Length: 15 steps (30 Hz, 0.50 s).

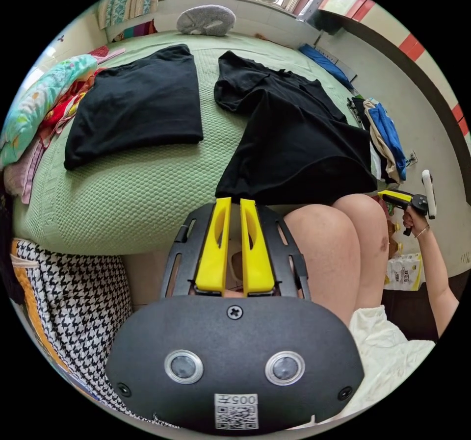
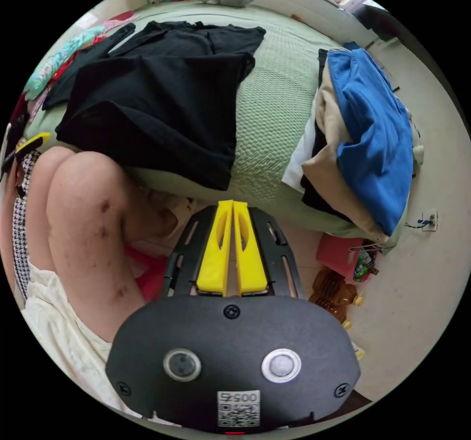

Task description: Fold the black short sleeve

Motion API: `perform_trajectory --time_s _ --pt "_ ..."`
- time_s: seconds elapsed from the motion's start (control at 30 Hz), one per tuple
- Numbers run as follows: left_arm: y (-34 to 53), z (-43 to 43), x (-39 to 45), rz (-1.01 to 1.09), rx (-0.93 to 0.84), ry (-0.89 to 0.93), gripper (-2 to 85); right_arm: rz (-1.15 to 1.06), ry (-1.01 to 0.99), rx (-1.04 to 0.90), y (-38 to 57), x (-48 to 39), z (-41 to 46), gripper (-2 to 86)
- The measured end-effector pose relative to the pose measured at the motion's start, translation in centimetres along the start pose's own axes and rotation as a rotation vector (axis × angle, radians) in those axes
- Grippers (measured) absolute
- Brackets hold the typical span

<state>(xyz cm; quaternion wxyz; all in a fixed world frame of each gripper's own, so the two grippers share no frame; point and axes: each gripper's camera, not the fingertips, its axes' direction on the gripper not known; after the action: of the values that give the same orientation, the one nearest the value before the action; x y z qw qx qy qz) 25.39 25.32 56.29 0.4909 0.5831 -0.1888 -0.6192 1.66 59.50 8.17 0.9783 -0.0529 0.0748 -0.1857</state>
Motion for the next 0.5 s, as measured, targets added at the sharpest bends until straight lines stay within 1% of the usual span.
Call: perform_trajectory --time_s 0.1,0.27,0.37,0.5 --pt "0.5 -0.7 -0.7 -0.022 0.013 0.004 5.1 0.001 0.014 0.003 0.7 -0.3 0.5 -1.4" --pt "-0.1 -1.6 -0.8 -0.023 0.045 0.010 5.2 0.056 -0.155 0.166 1.0 0.2 -2.3 -1.2" --pt "-1.0 -1.6 -0.3 -0.014 0.048 0.013 5.2 0.069 -0.189 0.249 -0.3 -0.5 -3.7 -1.0" --pt "-1.6 -1.3 0.9 0.003 0.041 0.017 5.1 0.040 -0.208 0.270 -2.7 -2.9 -3.5 -1.0"
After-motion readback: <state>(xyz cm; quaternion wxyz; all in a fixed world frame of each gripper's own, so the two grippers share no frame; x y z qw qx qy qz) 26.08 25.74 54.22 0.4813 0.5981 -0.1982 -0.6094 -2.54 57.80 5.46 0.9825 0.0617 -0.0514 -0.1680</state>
